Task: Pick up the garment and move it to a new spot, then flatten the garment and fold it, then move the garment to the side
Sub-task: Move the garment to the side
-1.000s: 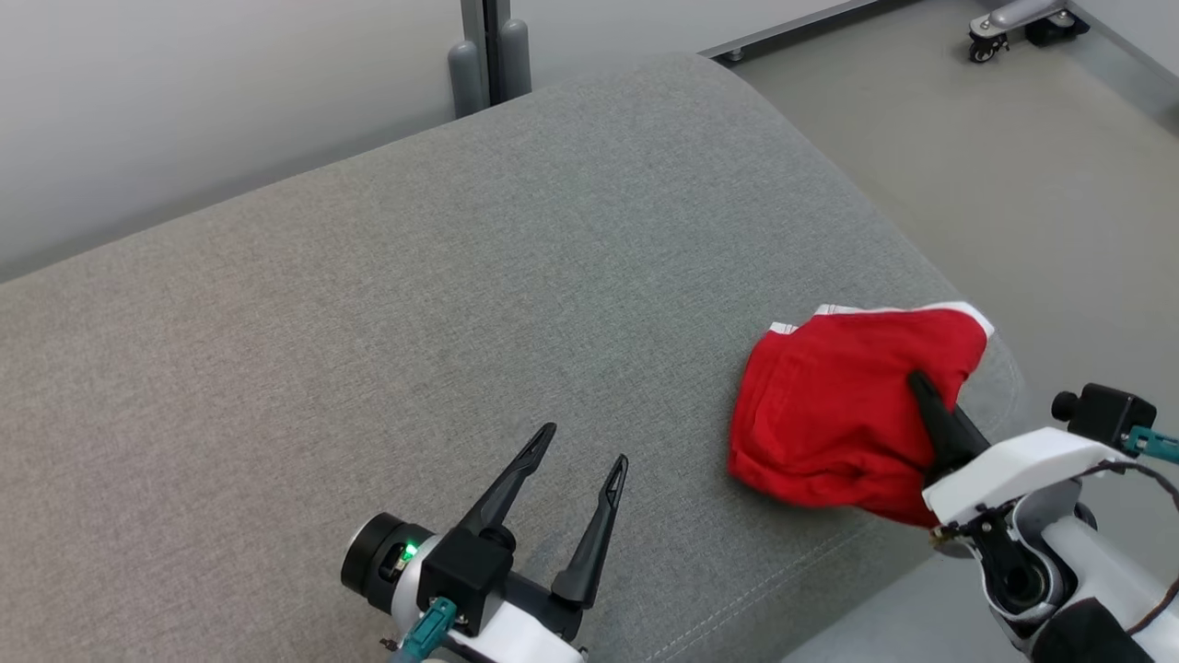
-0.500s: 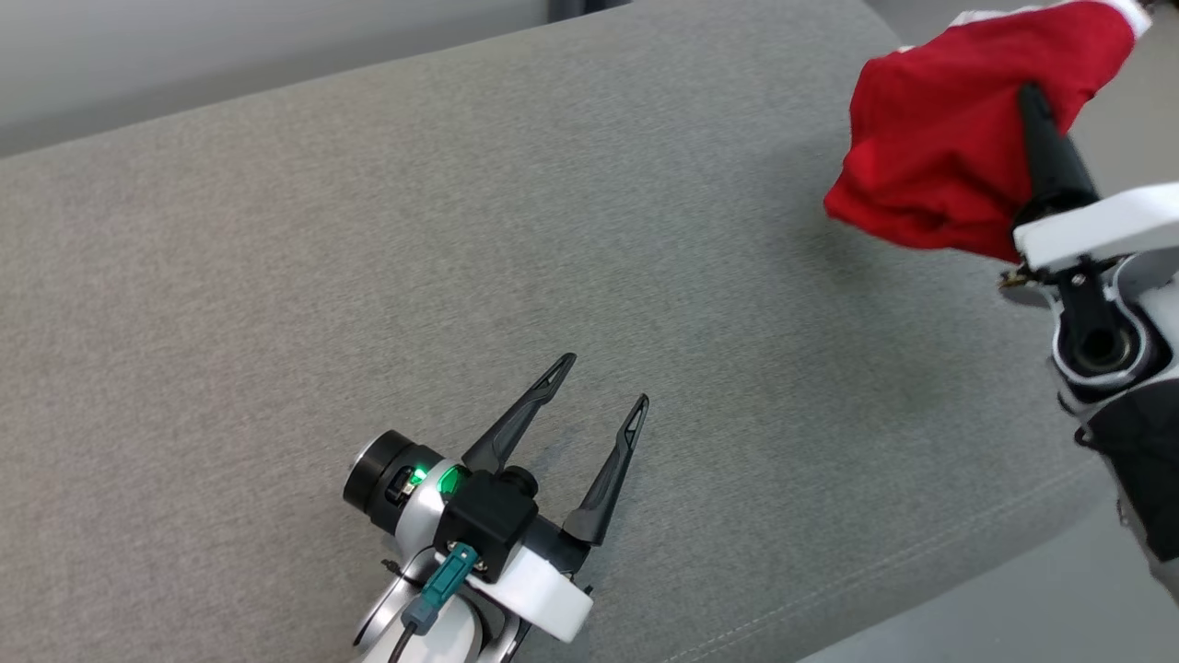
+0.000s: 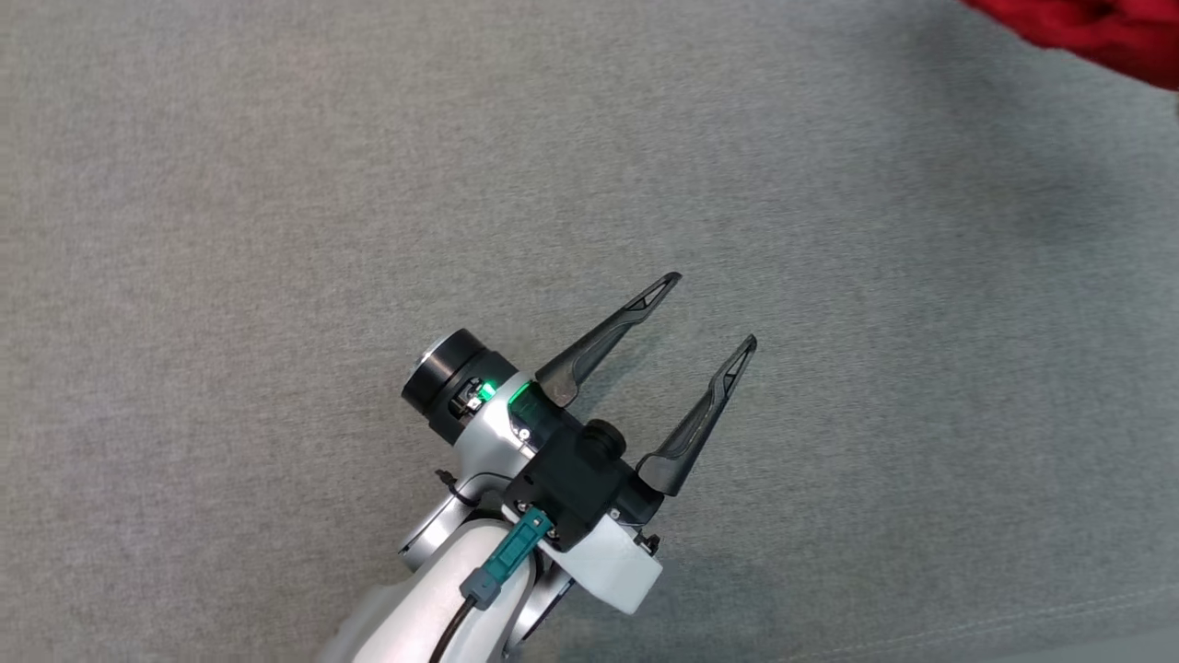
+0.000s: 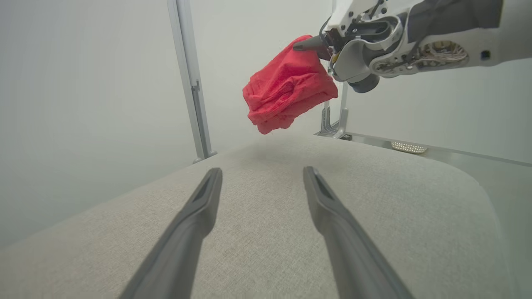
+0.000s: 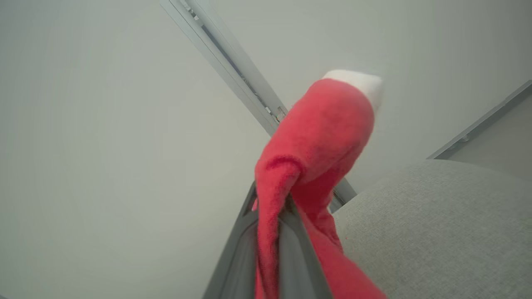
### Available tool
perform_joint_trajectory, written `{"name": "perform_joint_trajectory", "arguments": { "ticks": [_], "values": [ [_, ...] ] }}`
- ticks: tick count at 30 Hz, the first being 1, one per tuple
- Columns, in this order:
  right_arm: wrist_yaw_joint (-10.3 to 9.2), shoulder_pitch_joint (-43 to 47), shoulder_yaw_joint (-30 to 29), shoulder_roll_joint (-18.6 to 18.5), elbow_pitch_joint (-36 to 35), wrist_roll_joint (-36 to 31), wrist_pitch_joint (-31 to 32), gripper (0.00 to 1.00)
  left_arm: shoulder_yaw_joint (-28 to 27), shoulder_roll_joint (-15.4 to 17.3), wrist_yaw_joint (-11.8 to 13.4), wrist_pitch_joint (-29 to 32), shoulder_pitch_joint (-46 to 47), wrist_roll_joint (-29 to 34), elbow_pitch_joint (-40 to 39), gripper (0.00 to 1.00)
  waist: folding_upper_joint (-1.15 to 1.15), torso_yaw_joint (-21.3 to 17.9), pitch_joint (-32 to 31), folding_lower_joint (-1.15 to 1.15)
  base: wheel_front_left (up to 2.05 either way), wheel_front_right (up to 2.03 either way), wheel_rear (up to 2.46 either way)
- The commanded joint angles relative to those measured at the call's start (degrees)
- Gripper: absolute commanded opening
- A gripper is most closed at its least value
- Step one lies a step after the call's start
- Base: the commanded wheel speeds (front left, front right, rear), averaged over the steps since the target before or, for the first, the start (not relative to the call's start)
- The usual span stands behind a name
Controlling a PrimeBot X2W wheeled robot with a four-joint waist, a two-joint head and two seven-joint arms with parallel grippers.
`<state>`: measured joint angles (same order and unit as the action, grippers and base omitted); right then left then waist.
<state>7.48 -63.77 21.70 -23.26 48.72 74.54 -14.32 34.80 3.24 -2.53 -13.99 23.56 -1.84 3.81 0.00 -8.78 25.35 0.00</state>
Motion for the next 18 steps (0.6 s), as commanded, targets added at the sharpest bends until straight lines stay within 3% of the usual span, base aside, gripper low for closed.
{"name": "perform_joint_trajectory", "arguments": {
  "ticks": [1, 8, 18],
  "values": [
    [0.01, 0.04, -2.44, -1.77, 0.3, -1.65, -0.66, 0.0, -0.77, -0.04, -0.25, 0.45, 1.73, 0.75, -1.98, 1.0, 0.0, 3.79, 3.98, 0.0, 0.0, 0.0, 0.0],
    [0.01, 3.62, -15.26, -0.44, 5.55, -8.87, -0.67, 0.0, 0.43, 1.15, -0.37, 0.93, 2.19, 1.67, -0.86, 1.0, 0.0, 4.08, 7.45, 0.0, 0.0, 0.0, 0.0],
    [0.01, 7.37, -23.56, 2.68, 7.52, -19.26, -0.67, 0.0, 0.5, 1.9, -0.01, 1.23, 3.29, 1.76, 0.24, 1.0, 0.0, -0.18, 7.57, 0.0, 0.0, 0.0, 0.0]
  ]
}}
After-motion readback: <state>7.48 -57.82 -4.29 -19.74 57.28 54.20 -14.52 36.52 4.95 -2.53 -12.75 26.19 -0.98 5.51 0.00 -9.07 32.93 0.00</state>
